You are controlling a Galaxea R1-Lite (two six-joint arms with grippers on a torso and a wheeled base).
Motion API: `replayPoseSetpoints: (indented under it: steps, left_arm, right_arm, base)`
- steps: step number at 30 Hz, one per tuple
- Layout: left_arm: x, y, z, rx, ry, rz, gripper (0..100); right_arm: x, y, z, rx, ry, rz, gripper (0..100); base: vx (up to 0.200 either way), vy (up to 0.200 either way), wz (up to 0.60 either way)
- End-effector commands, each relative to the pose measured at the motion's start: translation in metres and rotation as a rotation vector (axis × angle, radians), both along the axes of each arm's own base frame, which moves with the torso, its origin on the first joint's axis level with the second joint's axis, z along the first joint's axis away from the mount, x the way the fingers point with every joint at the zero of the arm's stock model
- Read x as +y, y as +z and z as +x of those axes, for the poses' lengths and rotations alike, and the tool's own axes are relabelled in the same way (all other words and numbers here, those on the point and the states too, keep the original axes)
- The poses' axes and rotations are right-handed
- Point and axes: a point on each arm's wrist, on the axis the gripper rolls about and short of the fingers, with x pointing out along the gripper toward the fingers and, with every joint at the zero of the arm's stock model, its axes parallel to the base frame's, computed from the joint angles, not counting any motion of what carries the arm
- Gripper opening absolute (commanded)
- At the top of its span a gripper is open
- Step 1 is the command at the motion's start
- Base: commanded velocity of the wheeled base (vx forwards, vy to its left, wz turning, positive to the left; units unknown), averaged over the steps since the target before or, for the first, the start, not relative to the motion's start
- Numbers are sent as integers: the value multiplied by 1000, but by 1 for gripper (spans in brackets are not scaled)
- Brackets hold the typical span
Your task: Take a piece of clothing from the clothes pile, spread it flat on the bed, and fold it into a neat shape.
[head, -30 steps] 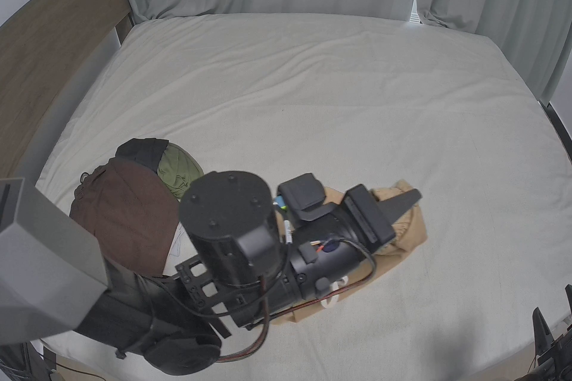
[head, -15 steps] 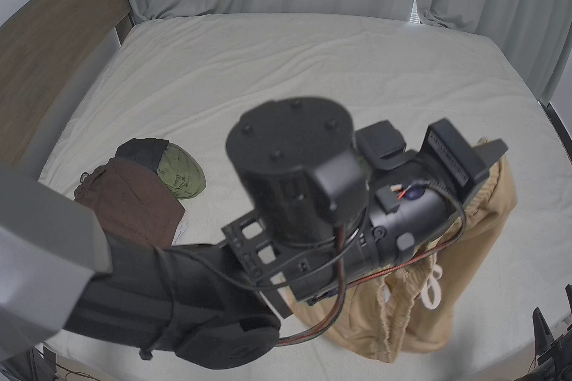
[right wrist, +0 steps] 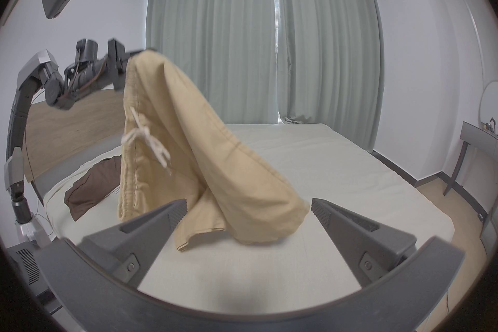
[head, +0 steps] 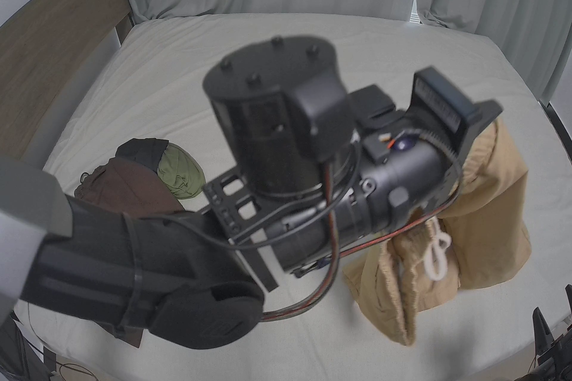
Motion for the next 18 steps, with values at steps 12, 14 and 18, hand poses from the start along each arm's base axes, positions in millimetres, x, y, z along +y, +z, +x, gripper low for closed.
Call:
replayPoseSetpoints:
  steps: [12, 14, 18]
  left_arm:
    - [113, -147, 60, -191, 277, 353, 0]
    - [121, -155, 63, -194, 298, 369, 0]
    - [134, -161, 62, -192, 330, 379, 0]
  right_arm:
    - [0, -5, 0, 1, 0, 0, 100]
    - [0, -5, 0, 1, 1, 0, 100]
    - [0, -5, 0, 1, 0, 0, 100]
  base:
    - [0, 0, 0]
    - [0, 0, 0]
    - [0, 0, 0]
